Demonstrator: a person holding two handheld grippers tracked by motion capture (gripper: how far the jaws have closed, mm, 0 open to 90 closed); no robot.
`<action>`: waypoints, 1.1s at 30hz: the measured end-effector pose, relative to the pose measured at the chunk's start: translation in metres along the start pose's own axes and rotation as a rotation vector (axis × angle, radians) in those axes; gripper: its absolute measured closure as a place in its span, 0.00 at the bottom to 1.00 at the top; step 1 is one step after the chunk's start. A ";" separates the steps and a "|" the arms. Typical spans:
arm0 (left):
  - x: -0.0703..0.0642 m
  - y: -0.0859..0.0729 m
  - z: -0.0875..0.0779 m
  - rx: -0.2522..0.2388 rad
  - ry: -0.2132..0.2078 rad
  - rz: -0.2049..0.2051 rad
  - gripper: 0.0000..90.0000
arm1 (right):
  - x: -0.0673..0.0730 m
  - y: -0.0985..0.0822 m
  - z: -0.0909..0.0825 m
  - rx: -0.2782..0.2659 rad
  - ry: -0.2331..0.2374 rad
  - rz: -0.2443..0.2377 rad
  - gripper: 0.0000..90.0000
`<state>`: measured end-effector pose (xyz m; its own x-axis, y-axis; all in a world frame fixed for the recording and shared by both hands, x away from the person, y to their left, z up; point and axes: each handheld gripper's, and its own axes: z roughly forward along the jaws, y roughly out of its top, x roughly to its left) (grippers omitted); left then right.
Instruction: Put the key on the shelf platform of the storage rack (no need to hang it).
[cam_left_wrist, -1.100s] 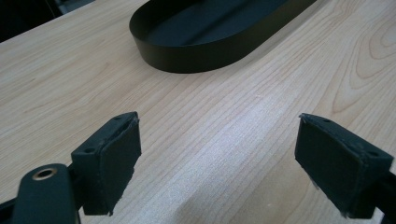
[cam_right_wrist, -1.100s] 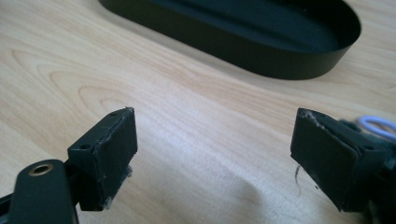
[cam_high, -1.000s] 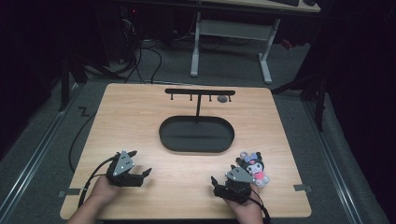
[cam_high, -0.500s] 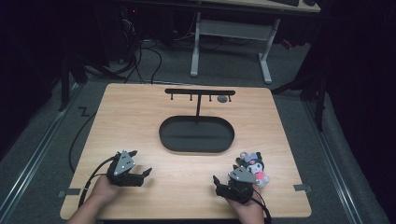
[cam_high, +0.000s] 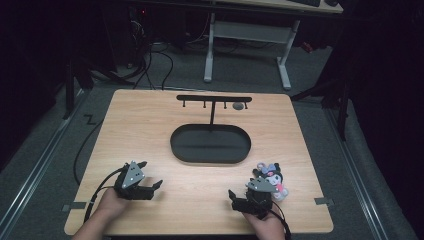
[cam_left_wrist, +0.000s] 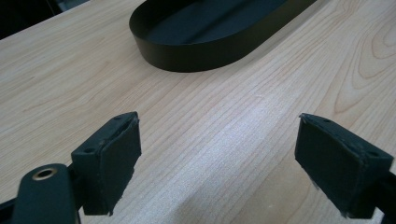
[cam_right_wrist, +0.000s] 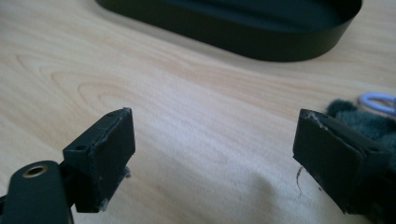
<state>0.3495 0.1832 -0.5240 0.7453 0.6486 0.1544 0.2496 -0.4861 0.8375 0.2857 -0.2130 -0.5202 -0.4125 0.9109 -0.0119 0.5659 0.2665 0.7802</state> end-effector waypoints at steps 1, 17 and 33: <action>0.000 0.000 0.000 -0.001 0.000 -0.001 0.17 | 0.000 0.000 0.000 0.001 -0.001 0.004 0.10; 0.001 -0.001 -0.001 -0.012 -0.009 -0.004 0.17 | -0.003 0.015 0.000 0.131 0.003 -0.032 0.01; 0.001 -0.001 -0.001 -0.014 -0.009 -0.004 0.17 | 0.004 0.028 0.006 0.229 -0.014 -0.093 0.02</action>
<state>0.3489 0.1849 -0.5238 0.7494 0.6457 0.1462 0.2446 -0.4752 0.8452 0.3042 -0.2002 -0.5020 -0.4609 0.8832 -0.0869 0.6738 0.4119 0.6135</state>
